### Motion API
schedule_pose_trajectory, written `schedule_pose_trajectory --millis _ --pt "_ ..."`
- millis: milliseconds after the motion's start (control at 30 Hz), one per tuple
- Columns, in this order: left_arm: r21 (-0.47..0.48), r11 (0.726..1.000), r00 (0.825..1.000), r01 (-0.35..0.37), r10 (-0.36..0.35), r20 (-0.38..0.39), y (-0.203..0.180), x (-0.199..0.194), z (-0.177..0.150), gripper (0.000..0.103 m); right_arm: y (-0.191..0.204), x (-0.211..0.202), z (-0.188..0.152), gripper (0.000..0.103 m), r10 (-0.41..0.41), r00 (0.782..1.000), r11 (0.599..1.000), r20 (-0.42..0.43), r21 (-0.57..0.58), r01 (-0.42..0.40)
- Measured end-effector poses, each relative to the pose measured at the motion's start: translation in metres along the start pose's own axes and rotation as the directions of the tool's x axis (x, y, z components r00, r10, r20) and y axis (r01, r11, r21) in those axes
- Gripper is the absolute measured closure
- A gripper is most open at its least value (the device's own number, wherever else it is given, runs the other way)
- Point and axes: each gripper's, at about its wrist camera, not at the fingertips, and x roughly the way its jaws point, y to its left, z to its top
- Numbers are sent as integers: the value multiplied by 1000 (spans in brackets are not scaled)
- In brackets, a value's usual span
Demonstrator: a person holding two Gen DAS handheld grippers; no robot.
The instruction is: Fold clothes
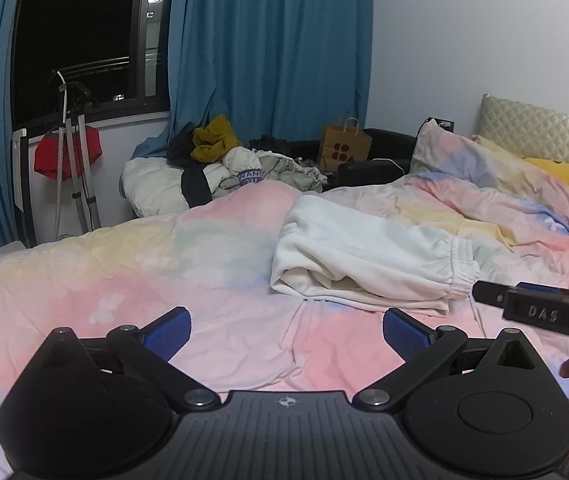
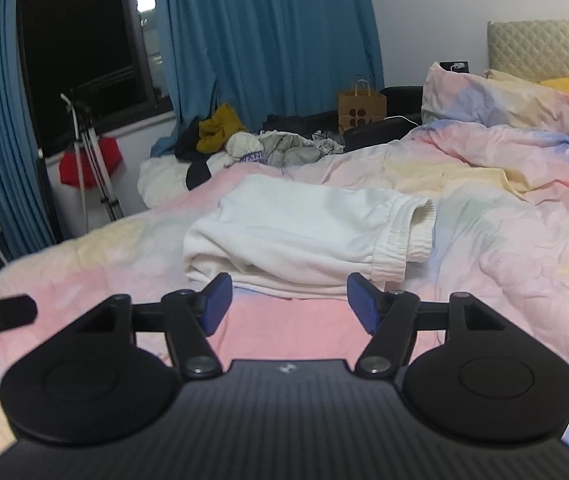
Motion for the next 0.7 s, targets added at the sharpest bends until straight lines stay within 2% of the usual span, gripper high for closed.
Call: schedule_pose_trajectory --millis 67,100,500,700 --pt "3 1000 1000 -2 2 1 1 1 1 0 4 0 -1 16 -5 1000 1000 15 -13 5" --pt "6 1000 1000 -3 3 2 1 2 1 0 5 -2 -1 12 -4 1000 1000 28 -15 4" --pt "24 1000 1000 -1 0 28 -3 -2 -3 0 3 -9 1 12 -48 998 999 46 -3 48" --pt "17 1000 999 -23 23 42 -6 1 -2 0 -4 -8 0 12 -51 998 999 27 21 50"
